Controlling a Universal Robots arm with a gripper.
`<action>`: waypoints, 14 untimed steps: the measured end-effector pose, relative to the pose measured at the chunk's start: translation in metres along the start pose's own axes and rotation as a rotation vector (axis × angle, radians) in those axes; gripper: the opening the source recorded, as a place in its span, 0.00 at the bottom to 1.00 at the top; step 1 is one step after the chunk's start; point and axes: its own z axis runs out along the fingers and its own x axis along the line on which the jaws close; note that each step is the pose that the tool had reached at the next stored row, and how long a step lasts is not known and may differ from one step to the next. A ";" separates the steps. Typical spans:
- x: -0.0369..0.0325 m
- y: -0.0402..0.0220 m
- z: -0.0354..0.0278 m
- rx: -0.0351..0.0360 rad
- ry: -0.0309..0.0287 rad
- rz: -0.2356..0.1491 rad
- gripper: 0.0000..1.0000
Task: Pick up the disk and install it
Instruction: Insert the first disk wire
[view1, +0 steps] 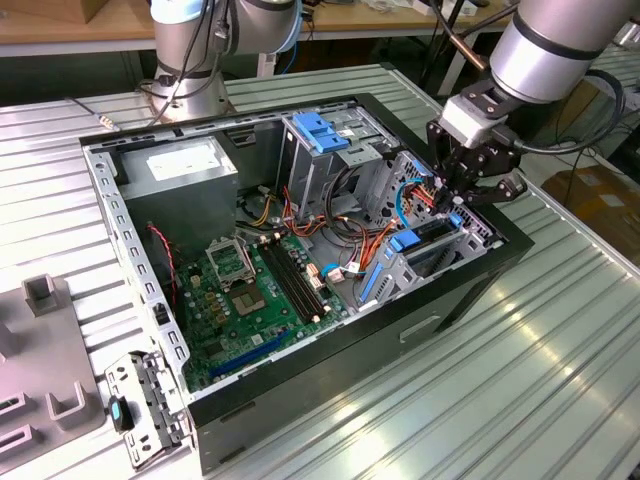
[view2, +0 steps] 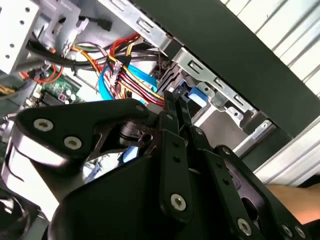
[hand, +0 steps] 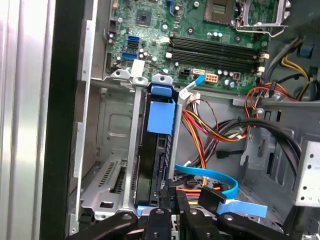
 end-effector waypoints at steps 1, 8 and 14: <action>0.0002 0.0001 0.0002 0.0002 0.0006 0.005 0.16; 0.0075 0.0029 0.0009 0.0009 0.0009 0.014 0.16; 0.0077 0.0032 0.0011 0.0012 -0.0001 0.017 0.16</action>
